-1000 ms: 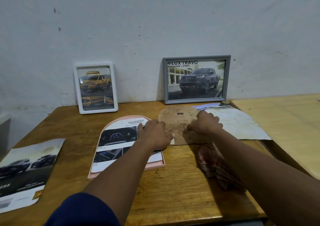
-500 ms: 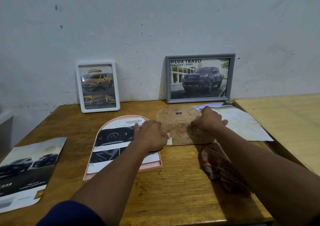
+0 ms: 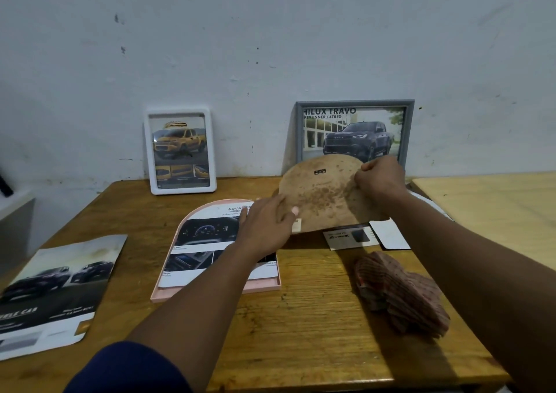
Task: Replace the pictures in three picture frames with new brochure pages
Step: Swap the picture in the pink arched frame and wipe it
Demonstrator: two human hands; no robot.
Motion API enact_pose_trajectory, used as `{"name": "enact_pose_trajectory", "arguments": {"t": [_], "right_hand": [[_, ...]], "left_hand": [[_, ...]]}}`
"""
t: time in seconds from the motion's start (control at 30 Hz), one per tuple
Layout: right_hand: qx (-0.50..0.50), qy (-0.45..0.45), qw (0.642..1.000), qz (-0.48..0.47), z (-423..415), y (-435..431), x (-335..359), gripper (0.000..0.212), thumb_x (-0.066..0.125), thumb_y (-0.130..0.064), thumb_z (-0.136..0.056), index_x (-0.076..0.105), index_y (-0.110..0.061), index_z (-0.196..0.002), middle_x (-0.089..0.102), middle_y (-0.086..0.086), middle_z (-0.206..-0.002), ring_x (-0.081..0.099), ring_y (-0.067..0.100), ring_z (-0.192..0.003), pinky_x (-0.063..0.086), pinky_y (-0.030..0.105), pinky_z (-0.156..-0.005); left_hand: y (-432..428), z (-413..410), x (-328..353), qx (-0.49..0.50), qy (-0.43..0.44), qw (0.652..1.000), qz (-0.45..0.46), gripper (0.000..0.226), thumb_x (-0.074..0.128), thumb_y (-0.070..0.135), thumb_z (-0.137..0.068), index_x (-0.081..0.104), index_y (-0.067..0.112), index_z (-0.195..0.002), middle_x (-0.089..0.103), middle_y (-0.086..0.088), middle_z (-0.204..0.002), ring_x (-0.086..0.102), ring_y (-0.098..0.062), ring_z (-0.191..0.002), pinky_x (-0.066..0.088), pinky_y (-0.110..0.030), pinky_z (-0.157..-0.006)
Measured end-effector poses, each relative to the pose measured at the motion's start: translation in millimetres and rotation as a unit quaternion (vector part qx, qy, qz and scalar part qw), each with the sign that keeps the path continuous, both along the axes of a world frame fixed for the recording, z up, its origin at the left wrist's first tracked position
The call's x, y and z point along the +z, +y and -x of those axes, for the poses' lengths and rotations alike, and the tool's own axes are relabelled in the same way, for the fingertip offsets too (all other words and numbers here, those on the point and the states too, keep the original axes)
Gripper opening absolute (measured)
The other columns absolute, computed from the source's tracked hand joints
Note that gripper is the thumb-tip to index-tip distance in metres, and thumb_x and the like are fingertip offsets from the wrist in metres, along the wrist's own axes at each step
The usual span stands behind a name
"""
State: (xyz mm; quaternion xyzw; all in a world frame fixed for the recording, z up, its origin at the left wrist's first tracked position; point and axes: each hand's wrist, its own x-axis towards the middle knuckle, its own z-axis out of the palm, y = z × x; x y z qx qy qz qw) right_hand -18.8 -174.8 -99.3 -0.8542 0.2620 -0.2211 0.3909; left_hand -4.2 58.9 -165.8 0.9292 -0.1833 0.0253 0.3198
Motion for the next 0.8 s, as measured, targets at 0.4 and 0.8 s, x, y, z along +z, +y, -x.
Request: {"name": "enact_pose_trajectory", "arguments": {"t": [0.4, 0.8], "right_hand": [[0.064, 0.025, 0.995, -0.071, -8.7, 141.5, -35.0, 0.016, 0.065, -0.016, -0.089, 0.065, -0.005, -0.100, 0.063, 0.016, -0.107, 0.062, 0.033, -0.092, 0.055, 0.043, -0.080], [0.155, 0.128, 0.972, 0.125, 21.6, 196.0, -51.1, 0.019, 0.061, -0.017, -0.095, 0.059, -0.005, -0.110, 0.037, 0.018, -0.137, 0.048, 0.023, -0.075, 0.042, 0.035, -0.070]], "left_hand": [[143.5, 21.0, 24.3, 0.096, 0.018, 0.995, 0.036, 0.067, 0.054, 0.065, -0.088, 0.054, 0.027, -0.143, 0.057, 0.001, -0.143, 0.054, -0.022, -0.129, 0.047, -0.046, -0.104], [178.6, 30.2, -3.3, 0.142, 0.046, 0.988, -0.034, 0.056, 0.056, 0.038, -0.099, 0.044, 0.024, -0.152, 0.057, -0.005, -0.144, 0.054, -0.026, -0.127, 0.037, -0.029, -0.083]]}}
